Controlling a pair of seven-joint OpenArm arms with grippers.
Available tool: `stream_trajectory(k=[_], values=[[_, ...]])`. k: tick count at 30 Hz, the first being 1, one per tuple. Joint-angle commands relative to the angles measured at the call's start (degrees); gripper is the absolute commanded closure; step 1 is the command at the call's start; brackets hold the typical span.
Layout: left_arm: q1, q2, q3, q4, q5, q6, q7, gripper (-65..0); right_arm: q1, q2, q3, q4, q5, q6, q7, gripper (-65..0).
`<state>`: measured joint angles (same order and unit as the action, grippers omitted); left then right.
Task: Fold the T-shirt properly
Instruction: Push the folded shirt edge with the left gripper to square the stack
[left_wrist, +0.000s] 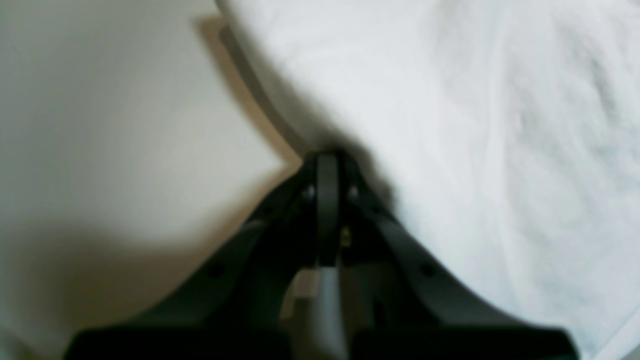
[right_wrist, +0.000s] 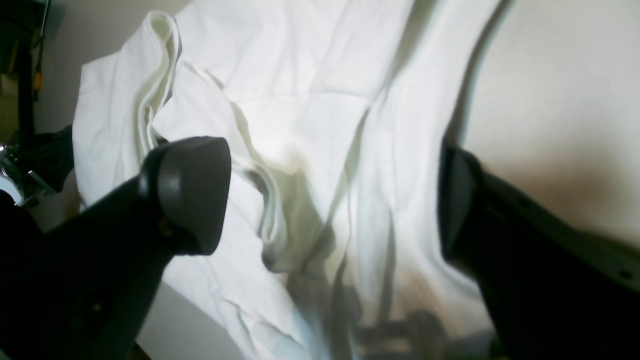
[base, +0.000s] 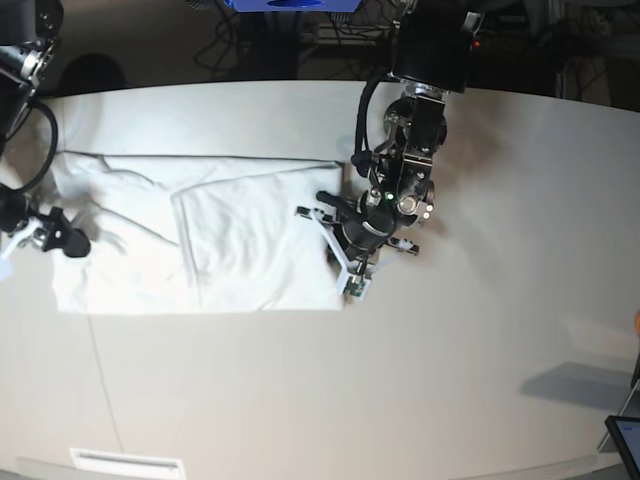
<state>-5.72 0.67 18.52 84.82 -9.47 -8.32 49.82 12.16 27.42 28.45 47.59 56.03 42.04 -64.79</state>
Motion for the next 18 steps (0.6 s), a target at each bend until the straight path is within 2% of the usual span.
stream_trajectory(k=[1,5,8,11,14,16,18], values=[[-0.7,0.3,0.0,0.1,-0.2,0.0,0.2,0.0,-1.1,-1.2,-1.9,-0.4,-7.0,-2.0,-8.0,-54.4],[-0.7,0.3,0.0,-0.1,-0.2,0.0,0.2,0.0,-1.3,-1.5,-3.6,3.0,-7.3,-2.0,-8.0,-47.6],[-0.7,0.3,0.0,-0.1,-0.2,0.0,0.2,0.0,-1.8,-1.6,-4.6,3.7,-7.3,-2.1,-8.0,-46.6],[-0.7,0.3,0.0,-0.1,-0.2,0.0,0.2,0.0,-2.0,-1.6,-4.3,3.8,-7.0,-6.0,-7.6,-46.3],[-0.7,0.3,0.0,-0.1,-0.2,0.0,0.1,0.0,-2.0,-1.6,-4.3,3.8,-7.3,-7.9,-7.5,-45.1],[-0.7,0.3,0.0,-0.1,-0.2,0.0,0.1,0.0,-2.0,-1.6,-4.6,3.9,-7.3,-8.0,-7.5,-38.7],[-0.7,0.3,0.0,-0.1,-0.2,0.0,0.1,0.0,-2.0,-1.6,-4.7,3.9,-7.4,-8.6,-7.5,-27.9]])
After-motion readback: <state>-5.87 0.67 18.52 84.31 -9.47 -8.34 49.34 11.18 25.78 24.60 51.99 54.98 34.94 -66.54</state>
